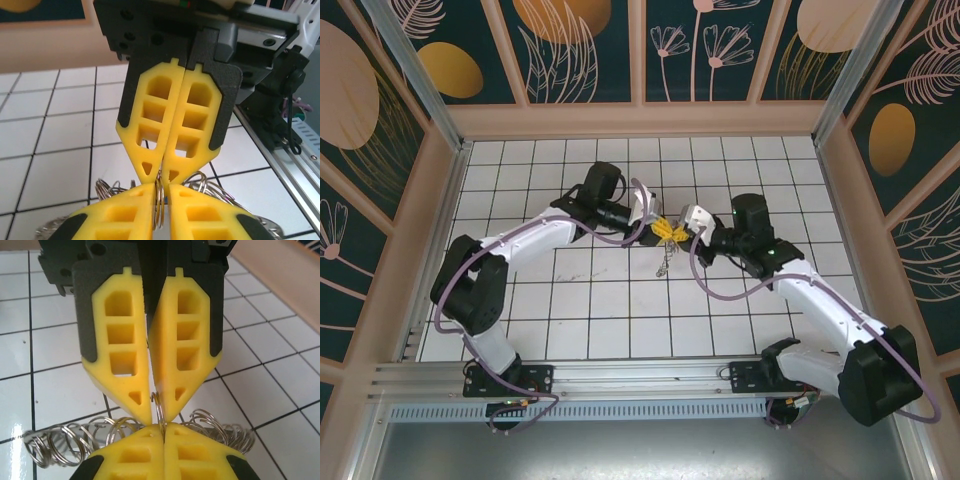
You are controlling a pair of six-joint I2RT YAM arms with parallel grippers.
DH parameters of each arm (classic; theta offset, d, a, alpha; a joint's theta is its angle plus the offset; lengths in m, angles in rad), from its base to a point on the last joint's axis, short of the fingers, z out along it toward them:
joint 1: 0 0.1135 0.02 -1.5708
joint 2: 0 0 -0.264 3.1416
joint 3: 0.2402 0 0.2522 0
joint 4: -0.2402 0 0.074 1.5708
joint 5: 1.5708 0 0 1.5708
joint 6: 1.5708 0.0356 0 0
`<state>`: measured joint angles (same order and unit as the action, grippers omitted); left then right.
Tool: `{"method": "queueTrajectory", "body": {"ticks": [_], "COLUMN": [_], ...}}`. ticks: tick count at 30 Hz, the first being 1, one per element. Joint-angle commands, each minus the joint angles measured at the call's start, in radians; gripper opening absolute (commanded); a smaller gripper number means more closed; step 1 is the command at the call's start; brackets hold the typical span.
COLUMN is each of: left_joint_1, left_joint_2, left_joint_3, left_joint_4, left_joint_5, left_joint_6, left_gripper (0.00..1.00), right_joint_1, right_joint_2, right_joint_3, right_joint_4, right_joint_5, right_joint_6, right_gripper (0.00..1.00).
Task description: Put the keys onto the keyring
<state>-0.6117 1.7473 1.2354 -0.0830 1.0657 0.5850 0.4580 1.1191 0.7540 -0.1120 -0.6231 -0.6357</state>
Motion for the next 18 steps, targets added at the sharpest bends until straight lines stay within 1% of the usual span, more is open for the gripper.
{"method": "queueTrajectory", "body": {"ticks": [1,7,10,11,12,13,15,17,18], "left_joint_1": [-0.019,-0.019,-0.02,-0.02,-0.02,-0.021,-0.021,-0.02,-0.021], "left_joint_2": [0.038,0.063,0.073,0.078,0.079,0.078,0.07,0.044,0.024], "left_joint_3": [0.035,0.082,0.095,0.101,0.107,0.111,0.105,0.068,0.038], "left_joint_4": [-0.194,-0.318,-0.348,-0.355,-0.359,-0.356,-0.315,-0.199,-0.115], "left_joint_5": [-0.031,-0.084,-0.089,-0.087,-0.083,-0.071,-0.026,0.02,0.045], "left_joint_6": [0.107,0.18,0.202,0.207,0.209,0.209,0.189,0.114,0.056], "left_gripper": [0.17,0.19,0.15,0.11,0.03,0.0,0.0,0.0,0.0], "right_joint_1": [0.027,0.06,0.072,0.075,0.079,0.082,0.084,0.078,0.07], "right_joint_2": [0.005,0.036,0.045,0.049,0.056,0.063,0.07,0.063,0.056], "right_joint_3": [0.084,0.126,0.136,0.141,0.147,0.152,0.153,0.128,0.105], "right_joint_4": [-0.019,-0.055,-0.049,-0.051,-0.055,-0.06,-0.066,-0.053,-0.035], "right_joint_5": [0.057,0.091,0.094,0.096,0.097,0.099,0.099,0.102,0.093], "right_joint_6": [-0.048,-0.062,-0.062,-0.061,-0.061,-0.063,-0.061,-0.059,-0.055], "right_gripper": [0.0,0.0,0.0,0.0,0.0,0.0,0.0,0.0,0.01]}}
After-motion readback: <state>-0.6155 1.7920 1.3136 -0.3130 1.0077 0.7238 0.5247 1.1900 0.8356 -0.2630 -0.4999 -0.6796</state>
